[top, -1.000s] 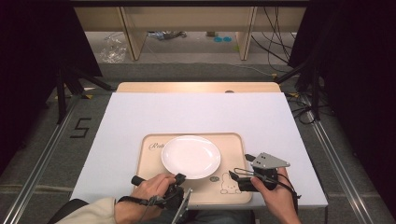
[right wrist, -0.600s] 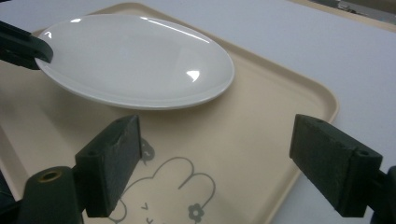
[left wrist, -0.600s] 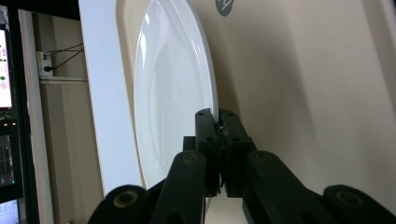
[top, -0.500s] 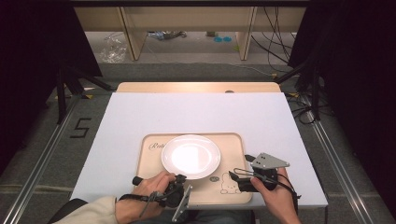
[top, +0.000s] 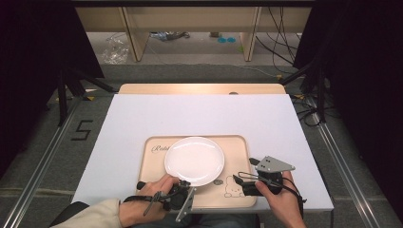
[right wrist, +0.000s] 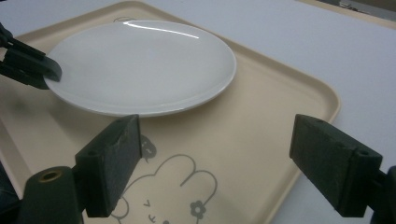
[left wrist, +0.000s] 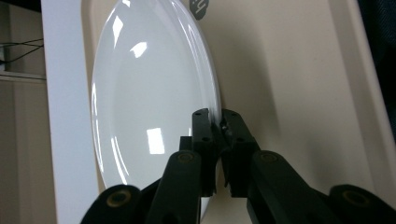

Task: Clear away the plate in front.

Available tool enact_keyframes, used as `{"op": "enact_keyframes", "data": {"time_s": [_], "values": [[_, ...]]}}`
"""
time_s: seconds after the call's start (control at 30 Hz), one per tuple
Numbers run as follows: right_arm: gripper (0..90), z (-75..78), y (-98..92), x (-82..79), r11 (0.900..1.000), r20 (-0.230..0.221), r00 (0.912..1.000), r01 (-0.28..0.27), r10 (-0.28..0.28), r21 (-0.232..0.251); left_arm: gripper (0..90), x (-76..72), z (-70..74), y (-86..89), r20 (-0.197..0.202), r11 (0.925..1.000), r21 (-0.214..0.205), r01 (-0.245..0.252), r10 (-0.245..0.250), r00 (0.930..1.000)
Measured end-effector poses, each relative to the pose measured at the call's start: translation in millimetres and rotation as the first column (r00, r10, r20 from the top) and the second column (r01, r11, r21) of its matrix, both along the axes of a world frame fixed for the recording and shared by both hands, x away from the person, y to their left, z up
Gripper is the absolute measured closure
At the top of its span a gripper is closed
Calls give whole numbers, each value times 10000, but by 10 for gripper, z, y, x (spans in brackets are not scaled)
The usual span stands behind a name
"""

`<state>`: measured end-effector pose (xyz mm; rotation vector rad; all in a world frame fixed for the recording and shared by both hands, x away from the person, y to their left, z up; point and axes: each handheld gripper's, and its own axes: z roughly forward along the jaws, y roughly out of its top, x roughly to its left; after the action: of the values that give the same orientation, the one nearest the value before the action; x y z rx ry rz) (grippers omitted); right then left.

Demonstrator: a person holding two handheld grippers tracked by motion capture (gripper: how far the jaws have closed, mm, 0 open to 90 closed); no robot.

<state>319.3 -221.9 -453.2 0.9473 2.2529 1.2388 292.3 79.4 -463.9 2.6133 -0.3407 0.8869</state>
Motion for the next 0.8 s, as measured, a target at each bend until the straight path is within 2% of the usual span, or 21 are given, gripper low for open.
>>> {"op": "enact_keyframes", "data": {"time_s": [0.2,0.4,0.53,0.63,0.8], "values": [[179,-2,0,-6,10000,-20,10000,13,-13,5,824,48,-21,11,-620,9999,-96,-136,130,9980],[179,-3,-2,-9,10000,-59,10000,-15,15,-11,806,92,-33,27,-1123,9987,-389,-315,269,9933],[179,-3,-6,-10,10000,-48,10000,-40,40,-37,783,138,-48,51,-1799,9960,-706,-552,417,9828],[179,0,-11,-9,10000,16,10000,-63,63,-54,768,160,-56,64,-2103,9949,-751,-669,498,9764],[179,1,-7,-15,10000,-62,10000,41,-41,43,709,192,-10,86,-2632,9902,-1159,-785,456,9637]]}}
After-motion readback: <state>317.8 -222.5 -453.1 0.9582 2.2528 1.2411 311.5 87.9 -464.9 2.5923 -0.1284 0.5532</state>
